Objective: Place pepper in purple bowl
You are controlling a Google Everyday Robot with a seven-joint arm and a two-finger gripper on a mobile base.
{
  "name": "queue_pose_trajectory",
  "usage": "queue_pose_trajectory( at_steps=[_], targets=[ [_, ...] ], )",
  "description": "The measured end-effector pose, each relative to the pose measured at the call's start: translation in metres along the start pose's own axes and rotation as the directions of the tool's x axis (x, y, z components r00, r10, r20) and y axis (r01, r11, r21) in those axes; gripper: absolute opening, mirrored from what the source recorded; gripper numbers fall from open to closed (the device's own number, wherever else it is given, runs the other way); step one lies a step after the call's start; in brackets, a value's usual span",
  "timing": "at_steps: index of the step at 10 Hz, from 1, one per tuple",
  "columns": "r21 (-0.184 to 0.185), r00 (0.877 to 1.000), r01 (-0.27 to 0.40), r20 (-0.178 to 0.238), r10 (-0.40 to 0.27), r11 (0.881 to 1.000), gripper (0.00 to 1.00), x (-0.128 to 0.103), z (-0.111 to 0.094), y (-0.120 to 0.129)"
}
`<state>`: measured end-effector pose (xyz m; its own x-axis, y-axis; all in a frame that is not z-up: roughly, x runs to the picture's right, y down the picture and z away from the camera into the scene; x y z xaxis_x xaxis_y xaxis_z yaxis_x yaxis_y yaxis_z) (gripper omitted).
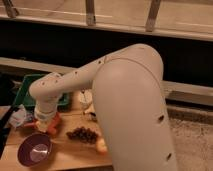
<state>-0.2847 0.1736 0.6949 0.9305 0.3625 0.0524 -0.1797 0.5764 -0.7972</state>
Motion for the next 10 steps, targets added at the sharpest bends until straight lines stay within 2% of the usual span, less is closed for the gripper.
queue_pose_trajectory(
  at_steps=[2, 4, 6, 7, 10],
  targets=[
    [-0.05, 0.998, 0.063, -0.026, -0.064, 0.997, 0.0, -0.004, 0.007, 0.02],
    [-0.114, 0.989, 0.129, -0.063, -0.137, 0.985, 0.03, -0.009, 0.021, 0.047],
    [-0.196, 0.973, 0.187, -0.097, -0.209, 0.963, 0.21, -0.014, 0.037, 0.067],
    [-0.217, 0.969, 0.195, -0.106, -0.222, 0.957, 0.28, -0.015, 0.042, 0.07],
    [-0.216, 0.97, 0.193, -0.105, -0.219, 0.957, 0.29, -0.014, 0.041, 0.069]
  ],
)
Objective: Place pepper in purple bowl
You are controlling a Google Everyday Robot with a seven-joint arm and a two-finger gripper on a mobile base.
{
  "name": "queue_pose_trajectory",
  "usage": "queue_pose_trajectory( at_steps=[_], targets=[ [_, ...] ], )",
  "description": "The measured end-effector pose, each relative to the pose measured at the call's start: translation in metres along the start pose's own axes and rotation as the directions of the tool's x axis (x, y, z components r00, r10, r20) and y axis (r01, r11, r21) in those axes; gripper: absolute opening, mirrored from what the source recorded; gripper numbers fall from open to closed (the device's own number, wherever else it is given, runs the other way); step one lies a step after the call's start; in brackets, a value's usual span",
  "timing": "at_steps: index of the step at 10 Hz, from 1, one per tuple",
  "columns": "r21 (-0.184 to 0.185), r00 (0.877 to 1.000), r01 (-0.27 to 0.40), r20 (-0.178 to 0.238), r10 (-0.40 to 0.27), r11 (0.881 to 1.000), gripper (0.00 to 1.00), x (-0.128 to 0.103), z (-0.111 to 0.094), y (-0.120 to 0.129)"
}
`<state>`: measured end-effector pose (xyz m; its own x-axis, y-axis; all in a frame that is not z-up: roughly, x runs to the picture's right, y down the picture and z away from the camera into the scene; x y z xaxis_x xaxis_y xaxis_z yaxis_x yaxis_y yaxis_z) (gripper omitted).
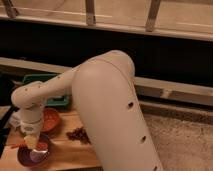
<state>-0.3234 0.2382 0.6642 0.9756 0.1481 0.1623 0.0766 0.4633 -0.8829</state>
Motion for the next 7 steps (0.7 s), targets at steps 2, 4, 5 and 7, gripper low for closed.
queue_pose_trajectory(
  at_steps=[2, 4, 5, 7],
  targets=[
    [0.0, 1.0, 0.001, -0.001, -0.001, 1.0, 0.29, -0.001, 0.0, 0.0],
    [-0.004, 1.0, -0.003, 0.003, 0.003, 1.0, 0.18, 0.0, 0.001, 0.0],
    [-0.012, 1.0, 0.0, 0.006, 0.0, 1.0, 0.19, 0.002, 0.005, -0.002],
    [-0.027, 1.0, 0.013, 0.014, -0.013, 1.0, 0.37, -0.001, 0.011, -0.006]
  ],
)
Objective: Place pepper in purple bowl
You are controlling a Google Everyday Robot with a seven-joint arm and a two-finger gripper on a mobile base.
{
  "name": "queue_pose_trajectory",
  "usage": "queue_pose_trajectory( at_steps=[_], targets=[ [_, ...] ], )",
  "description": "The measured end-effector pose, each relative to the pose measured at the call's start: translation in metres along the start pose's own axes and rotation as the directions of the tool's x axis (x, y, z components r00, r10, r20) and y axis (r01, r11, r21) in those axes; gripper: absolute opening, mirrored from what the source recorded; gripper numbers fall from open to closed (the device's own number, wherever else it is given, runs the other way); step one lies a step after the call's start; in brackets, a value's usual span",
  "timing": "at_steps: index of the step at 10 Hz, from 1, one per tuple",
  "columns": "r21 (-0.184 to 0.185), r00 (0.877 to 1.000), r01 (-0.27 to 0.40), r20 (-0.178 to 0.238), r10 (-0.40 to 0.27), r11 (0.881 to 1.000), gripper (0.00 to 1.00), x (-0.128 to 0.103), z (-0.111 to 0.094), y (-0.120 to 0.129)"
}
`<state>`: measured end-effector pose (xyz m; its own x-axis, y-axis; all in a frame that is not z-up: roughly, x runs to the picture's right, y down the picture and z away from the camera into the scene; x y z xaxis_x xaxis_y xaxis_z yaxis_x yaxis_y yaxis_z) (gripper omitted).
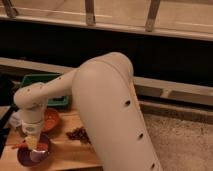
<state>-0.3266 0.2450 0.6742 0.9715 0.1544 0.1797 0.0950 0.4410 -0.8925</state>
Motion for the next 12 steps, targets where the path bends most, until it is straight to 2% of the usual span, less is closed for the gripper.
queue_pose_trajectory(
  at_steps=[4, 5, 8, 12],
  targets=[
    [-0.009, 1.0, 0.02, -0.006, -0.02, 1.0, 0.76, -0.006, 0.003, -0.002],
    [-0.007, 1.0, 0.027, -0.012, -0.027, 1.0, 0.8, -0.008, 0.002, -0.001],
    [-0.001, 0.999, 0.029, -0.037, -0.029, 1.0, 0.8, -0.01, -0.001, 0.0],
    [0.056, 0.997, 0.006, -0.073, -0.002, 0.998, 0.8, -0.012, -0.018, 0.001]
  ],
)
